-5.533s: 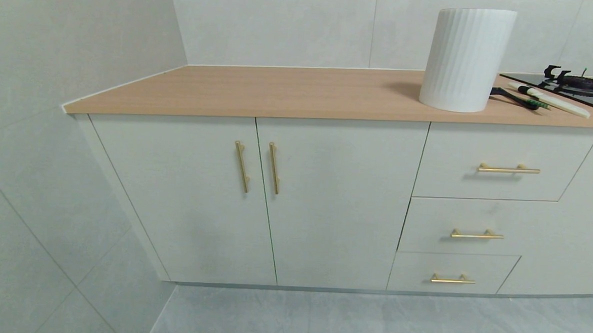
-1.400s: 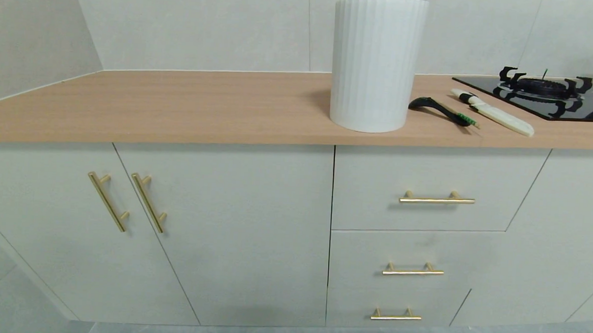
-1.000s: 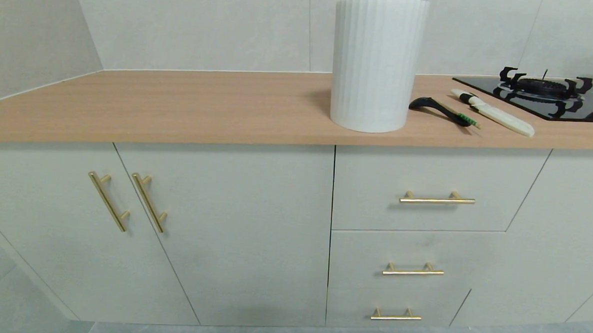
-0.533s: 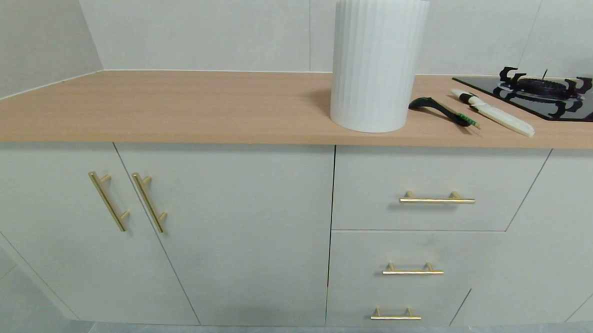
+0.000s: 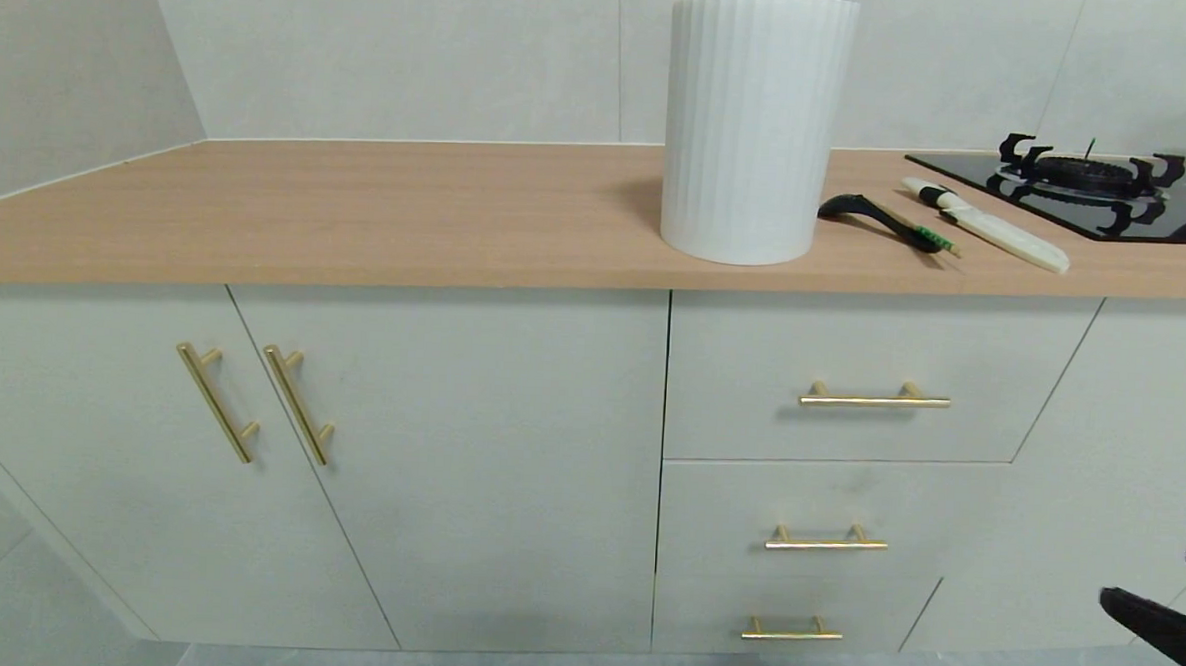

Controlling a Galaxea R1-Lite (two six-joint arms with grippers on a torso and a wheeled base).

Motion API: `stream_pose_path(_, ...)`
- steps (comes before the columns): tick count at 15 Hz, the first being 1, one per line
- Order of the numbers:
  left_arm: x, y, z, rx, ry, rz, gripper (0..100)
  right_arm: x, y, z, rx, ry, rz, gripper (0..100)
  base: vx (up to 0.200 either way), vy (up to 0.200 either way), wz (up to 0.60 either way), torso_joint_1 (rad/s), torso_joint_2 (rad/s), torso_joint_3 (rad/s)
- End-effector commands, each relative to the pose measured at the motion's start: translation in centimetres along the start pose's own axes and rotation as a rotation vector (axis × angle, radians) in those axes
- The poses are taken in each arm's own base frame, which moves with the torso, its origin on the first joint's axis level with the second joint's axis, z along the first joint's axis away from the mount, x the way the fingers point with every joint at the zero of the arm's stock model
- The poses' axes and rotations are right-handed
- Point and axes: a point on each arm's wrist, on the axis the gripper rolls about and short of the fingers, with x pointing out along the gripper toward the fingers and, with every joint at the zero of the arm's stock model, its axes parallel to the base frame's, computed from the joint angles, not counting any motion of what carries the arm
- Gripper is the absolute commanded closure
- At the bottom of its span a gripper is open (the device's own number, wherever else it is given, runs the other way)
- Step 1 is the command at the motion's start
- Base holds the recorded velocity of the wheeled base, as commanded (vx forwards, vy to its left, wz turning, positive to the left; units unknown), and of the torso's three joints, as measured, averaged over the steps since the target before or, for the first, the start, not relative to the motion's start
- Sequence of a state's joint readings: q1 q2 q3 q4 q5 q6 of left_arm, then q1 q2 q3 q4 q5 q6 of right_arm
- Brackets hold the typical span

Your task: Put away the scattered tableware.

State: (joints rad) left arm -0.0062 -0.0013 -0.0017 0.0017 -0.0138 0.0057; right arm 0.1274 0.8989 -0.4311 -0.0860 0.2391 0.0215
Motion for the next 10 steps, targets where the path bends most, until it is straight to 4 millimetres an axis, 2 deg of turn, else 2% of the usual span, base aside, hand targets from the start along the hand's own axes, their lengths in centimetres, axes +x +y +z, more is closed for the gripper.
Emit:
stream_pose_path(1, 0.0, 0.0, 0.0, 0.0, 0.001, 0.0, 0, 6.9, -0.7, 3.2, 0.013, 0.143, 0.041, 0, 0.0, 0.0, 0.0, 0.0, 0.0, 0.0)
stream_pose_path(2, 0.0, 0.0, 0.0, 0.0, 0.001, 0.0, 0, 7.6, -0.8, 3.4, 0.016, 0.159, 0.044, 0, 0.0, 0.0, 0.0, 0.0, 0.0, 0.0)
stream_pose_path(4, 0.0, 0.0, 0.0, 0.0, 0.001, 0.0, 0, 10.4, -1.1, 3.2, 0.021, 0.178, 0.05, 0, 0.0, 0.0, 0.0, 0.0, 0.0, 0.0)
stream_pose_path(6, 0.0, 0.0, 0.0, 0.0, 0.001, 0.0, 0, 13.4, -1.1, 1.6, 0.015, 0.19, 0.049, 0, 0.0, 0.0, 0.0, 0.0, 0.0, 0.0)
stream_pose_path(7, 0.0, 0.0, 0.0, -0.001, 0.001, 0.0, 0, 14.0, -1.1, 1.4, 0.009, 0.192, 0.041, 0, 0.0, 0.0, 0.0, 0.0, 0.0, 0.0)
stream_pose_path(10, 0.0, 0.0, 0.0, 0.0, 0.001, 0.0, 0, 17.5, -0.8, -1.0, -0.018, 0.284, -0.034, 0, 0.0, 0.0, 0.0, 0.0, 0.0, 0.0)
